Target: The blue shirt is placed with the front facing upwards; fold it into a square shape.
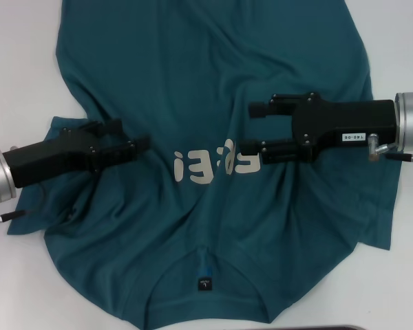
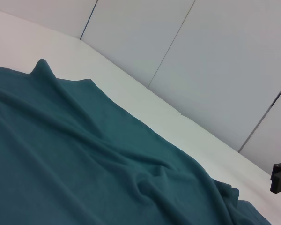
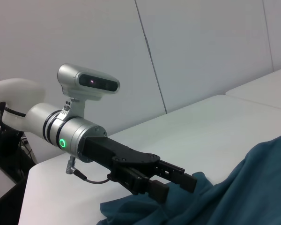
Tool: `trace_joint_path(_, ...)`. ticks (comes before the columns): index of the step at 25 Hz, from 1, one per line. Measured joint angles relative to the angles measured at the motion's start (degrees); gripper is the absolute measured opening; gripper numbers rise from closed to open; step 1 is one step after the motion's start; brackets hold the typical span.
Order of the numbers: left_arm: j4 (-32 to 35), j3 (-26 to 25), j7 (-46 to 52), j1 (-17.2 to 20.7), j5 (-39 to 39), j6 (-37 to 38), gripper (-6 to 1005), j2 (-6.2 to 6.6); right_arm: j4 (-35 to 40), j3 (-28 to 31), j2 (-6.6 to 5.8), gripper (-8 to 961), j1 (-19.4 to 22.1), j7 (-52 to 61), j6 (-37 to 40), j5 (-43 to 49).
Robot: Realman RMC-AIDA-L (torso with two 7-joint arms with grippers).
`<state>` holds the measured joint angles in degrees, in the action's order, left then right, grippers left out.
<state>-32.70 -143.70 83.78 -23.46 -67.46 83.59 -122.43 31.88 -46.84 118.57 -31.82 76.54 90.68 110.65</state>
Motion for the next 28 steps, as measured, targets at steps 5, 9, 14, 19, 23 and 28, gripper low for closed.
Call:
trace_joint_path(5,0.0,0.1,-0.9,-0.1,0.2,0.0,876,0.22,0.0,-0.2,-0.05,832,0.0,-0.1,0.0,0.1)
trace_joint_path(9,0.0,0.1,-2.8,-0.1,0.7,0.3,876,0.53,0.0,-0.4,-0.24,834,0.0,-0.1,0.1,0.1)
trace_joint_path(14,-0.1,0.2,-2.8,-0.1,0.9,0.6,877,1.02,0.0,-0.5,-0.41,834,-0.1,-0.1,0.2,0.1)
trace_joint_path(19,-1.1,0.2,2.7,0.1,2.7,1.1,877,1.91,0.0,-0.1,-0.34,833,-0.2,-0.1,-0.1,0.0)
trace_joint_path(23,-3.3,0.3,6.5,0.2,5.0,2.8,877,2.14,0.0,0.1,-0.41,833,-0.2,-0.1,-0.2,-0.3)
trace_joint_path(28,-4.8,0.2,9.4,0.3,6.6,5.0,876,2.13,0.0,0.2,-0.25,833,-0.4,-0.1,-0.7,-0.4)
